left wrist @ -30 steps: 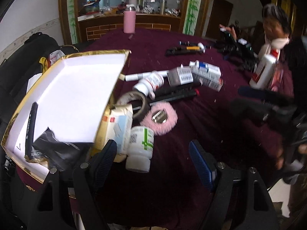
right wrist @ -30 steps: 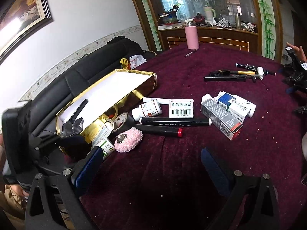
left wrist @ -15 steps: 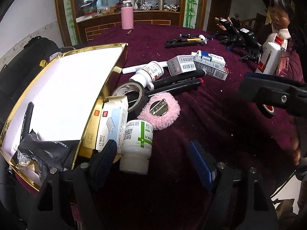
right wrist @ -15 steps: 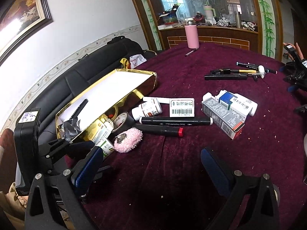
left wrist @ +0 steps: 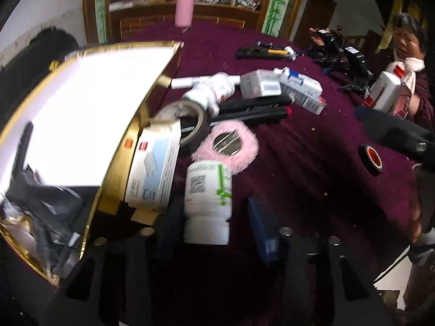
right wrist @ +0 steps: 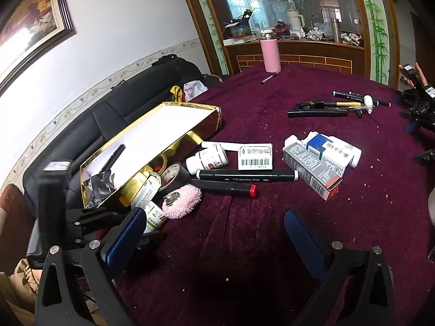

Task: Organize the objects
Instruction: 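Move both grippers back over the remaining items on the table, then grasp the white pill bottle with the left gripper and lift it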

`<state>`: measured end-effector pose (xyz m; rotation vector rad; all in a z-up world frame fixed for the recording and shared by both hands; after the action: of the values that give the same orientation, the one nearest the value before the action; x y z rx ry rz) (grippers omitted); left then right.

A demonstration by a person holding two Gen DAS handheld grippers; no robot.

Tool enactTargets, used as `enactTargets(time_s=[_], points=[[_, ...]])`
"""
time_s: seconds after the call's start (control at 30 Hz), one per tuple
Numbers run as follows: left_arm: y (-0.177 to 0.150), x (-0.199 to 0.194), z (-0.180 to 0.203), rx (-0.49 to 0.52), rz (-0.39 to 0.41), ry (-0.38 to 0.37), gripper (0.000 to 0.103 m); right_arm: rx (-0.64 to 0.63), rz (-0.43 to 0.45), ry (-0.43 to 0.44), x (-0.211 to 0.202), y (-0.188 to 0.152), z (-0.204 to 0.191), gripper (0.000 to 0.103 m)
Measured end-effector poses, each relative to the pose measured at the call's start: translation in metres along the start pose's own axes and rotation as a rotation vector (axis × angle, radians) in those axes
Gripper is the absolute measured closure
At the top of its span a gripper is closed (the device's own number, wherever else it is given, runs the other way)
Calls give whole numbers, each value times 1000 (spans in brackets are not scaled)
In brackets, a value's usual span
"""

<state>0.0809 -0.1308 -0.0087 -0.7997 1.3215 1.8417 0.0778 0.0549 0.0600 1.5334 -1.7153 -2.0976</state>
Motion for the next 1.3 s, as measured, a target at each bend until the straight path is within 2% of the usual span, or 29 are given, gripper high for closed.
enactTargets(time_s=[0.07, 0.17, 0.23, 0.37, 0.77, 1.0, 1.03, 1.1, 1.17, 1.3], points=[[2, 1, 0, -5, 3, -1, 59, 9, -3, 0, 1, -1, 2, 0], [2, 3, 7, 14, 9, 2, 68, 22, -12, -1, 4, -2, 6, 0], [1, 5, 13, 33, 10, -3, 70, 24, -15, -1, 5, -2, 7, 0], [-4, 1, 21, 80, 27, 2, 70, 23, -18, 1, 6, -2, 7, 0], [-11, -16, 19, 68, 20, -40, 70, 2, -24, 9, 10, 0, 3, 0], [-18, -21, 13, 50, 10, -50, 70, -59, -84, 81, 30, 5, -11, 0], [-19, -20, 13, 46, 8, -51, 70, -72, -95, 95, 37, 7, -15, 1], [-20, -20, 12, 39, 5, -53, 70, -88, -121, 122, 50, 11, -22, 12], [-21, -19, 12, 36, 4, -55, 70, -112, -150, 158, 65, 15, -31, 17], [-22, -19, 11, 29, 4, -58, 70, -147, -216, 176, 96, 16, -43, 19]])
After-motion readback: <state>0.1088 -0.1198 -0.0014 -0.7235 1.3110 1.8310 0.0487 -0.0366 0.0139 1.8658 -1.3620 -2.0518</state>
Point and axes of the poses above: each gripper's, at about its wrist camera, not at the fingertips, and x roughly the way its jaws point, z to its right, y to its top, the point moved 3 cm from there along x, roughly the way its jaws point, and after that the axes turned 13 degrees about -x, right-handed, at the moved point
